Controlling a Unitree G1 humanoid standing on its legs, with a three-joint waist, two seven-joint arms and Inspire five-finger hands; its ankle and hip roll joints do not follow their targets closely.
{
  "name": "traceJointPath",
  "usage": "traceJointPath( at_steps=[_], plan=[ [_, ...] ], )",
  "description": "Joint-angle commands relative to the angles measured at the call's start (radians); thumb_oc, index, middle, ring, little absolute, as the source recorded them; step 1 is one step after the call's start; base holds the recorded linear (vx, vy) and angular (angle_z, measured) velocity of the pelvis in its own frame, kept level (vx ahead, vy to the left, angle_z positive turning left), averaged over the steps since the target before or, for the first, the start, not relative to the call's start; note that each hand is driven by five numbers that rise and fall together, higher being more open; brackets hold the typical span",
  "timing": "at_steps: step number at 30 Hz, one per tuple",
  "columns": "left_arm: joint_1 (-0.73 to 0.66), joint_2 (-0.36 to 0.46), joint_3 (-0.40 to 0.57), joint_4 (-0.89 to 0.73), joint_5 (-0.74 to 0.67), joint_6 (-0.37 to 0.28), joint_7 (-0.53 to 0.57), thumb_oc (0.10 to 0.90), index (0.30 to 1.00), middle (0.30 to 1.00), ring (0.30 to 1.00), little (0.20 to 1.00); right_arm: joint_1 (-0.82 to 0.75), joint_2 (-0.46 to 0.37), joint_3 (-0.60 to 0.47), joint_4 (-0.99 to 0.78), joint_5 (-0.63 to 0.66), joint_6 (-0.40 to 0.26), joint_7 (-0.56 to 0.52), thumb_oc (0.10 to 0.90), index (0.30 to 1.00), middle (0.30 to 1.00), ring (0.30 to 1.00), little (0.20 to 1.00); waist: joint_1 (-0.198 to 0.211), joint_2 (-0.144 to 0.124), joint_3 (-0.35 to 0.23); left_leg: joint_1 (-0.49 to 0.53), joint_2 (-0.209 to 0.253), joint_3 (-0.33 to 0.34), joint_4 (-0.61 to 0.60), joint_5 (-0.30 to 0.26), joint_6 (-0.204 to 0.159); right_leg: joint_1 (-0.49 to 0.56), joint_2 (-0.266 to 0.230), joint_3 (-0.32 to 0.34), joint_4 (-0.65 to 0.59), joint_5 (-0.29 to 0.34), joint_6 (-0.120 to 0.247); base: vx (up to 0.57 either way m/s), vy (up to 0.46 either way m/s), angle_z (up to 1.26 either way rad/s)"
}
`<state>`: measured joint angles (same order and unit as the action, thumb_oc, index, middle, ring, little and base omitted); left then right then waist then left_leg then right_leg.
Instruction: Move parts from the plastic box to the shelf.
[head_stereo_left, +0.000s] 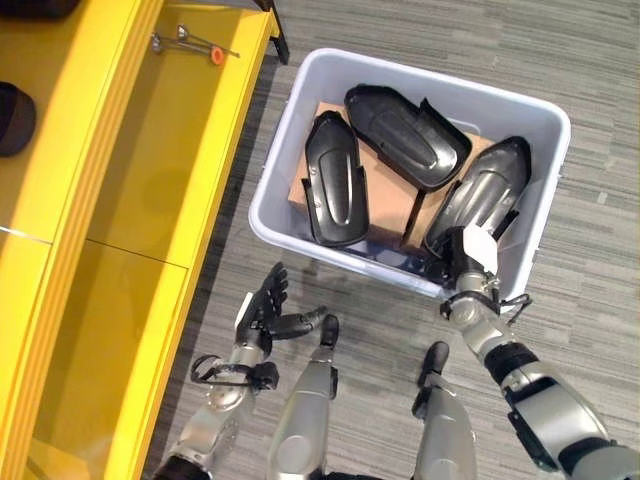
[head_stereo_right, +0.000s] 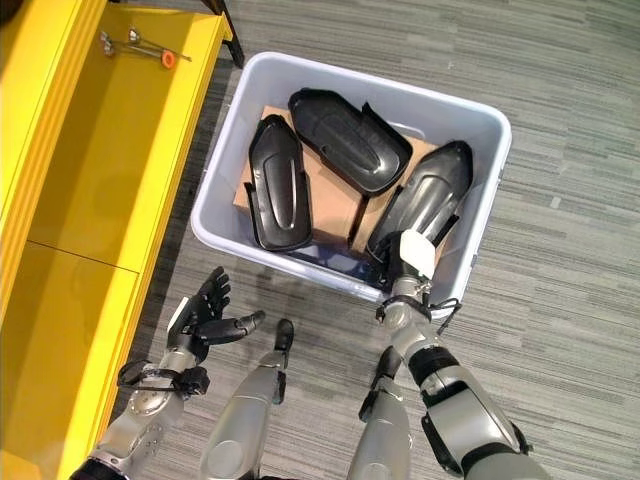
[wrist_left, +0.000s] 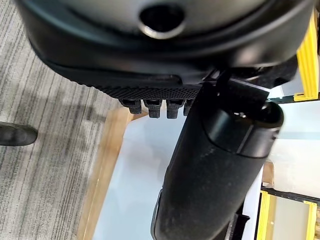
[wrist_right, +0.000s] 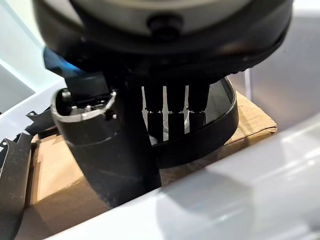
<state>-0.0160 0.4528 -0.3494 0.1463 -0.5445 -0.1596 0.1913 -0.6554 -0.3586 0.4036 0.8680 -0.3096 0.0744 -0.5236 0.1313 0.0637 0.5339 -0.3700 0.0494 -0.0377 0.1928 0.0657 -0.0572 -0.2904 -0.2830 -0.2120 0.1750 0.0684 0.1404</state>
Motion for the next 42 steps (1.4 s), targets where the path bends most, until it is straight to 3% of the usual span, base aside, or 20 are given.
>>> traceJointPath(
  at_steps=[1,13,20,33,42],
  plan=[
    [0.041,0.028,0.025,-0.105,-0.005,-0.074,0.009,0.900,1.000,1.000,1.000,1.000,0.060,-0.035,-0.017,-0.099,-0.017,-0.018,-0.037,0.400,0.300,0.300,0.300,0.300,-0.022,-0.018,-0.068,0.050,0.053,0.032,-0.045,-0.025,0.007,0.062,-0.028,0.011,0.026,-0.040,0.015,0.02,-0.035,-0.02],
    [0.065,0.013,0.051,-0.089,-0.005,-0.059,-0.007,0.900,1.000,1.000,1.000,1.000,0.133,-0.095,-0.082,-0.304,-0.070,-0.017,-0.044,0.400,0.300,0.300,0.300,0.300,-0.047,-0.049,-0.154,0.158,0.080,0.056,-0.153,0.013,-0.004,0.149,-0.002,0.002,-0.073,-0.018,0.023,0.03,-0.027,-0.06],
    [0.099,-0.006,0.096,-0.063,0.023,-0.042,-0.038,0.900,1.000,1.000,1.000,1.000,0.194,-0.188,-0.127,-0.524,-0.212,-0.042,-0.004,0.400,0.300,0.300,0.300,0.300,-0.074,-0.081,-0.249,0.252,0.103,0.084,-0.225,0.026,-0.013,0.217,0.021,0.008,-0.115,-0.018,0.030,0.07,-0.038,-0.10],
    [0.142,-0.045,0.144,-0.021,0.069,-0.019,-0.074,0.900,1.000,1.000,1.000,1.000,0.288,-0.275,-0.196,-0.769,-0.294,-0.109,0.066,0.400,0.300,0.300,0.300,0.300,-0.100,-0.092,-0.376,0.361,0.136,0.119,-0.276,0.024,-0.030,0.299,0.053,0.025,-0.164,-0.026,0.030,0.07,-0.025,-0.09],
    [0.156,-0.062,0.171,-0.010,0.087,-0.013,-0.072,0.900,1.000,1.000,1.000,1.000,0.315,-0.285,-0.198,-0.858,-0.283,-0.143,0.109,0.400,0.300,0.300,0.300,0.300,-0.111,-0.086,-0.410,0.407,0.161,0.137,-0.274,0.022,-0.036,0.313,0.072,0.049,-0.124,-0.066,0.018,0.02,-0.044,-0.09]
  ],
)
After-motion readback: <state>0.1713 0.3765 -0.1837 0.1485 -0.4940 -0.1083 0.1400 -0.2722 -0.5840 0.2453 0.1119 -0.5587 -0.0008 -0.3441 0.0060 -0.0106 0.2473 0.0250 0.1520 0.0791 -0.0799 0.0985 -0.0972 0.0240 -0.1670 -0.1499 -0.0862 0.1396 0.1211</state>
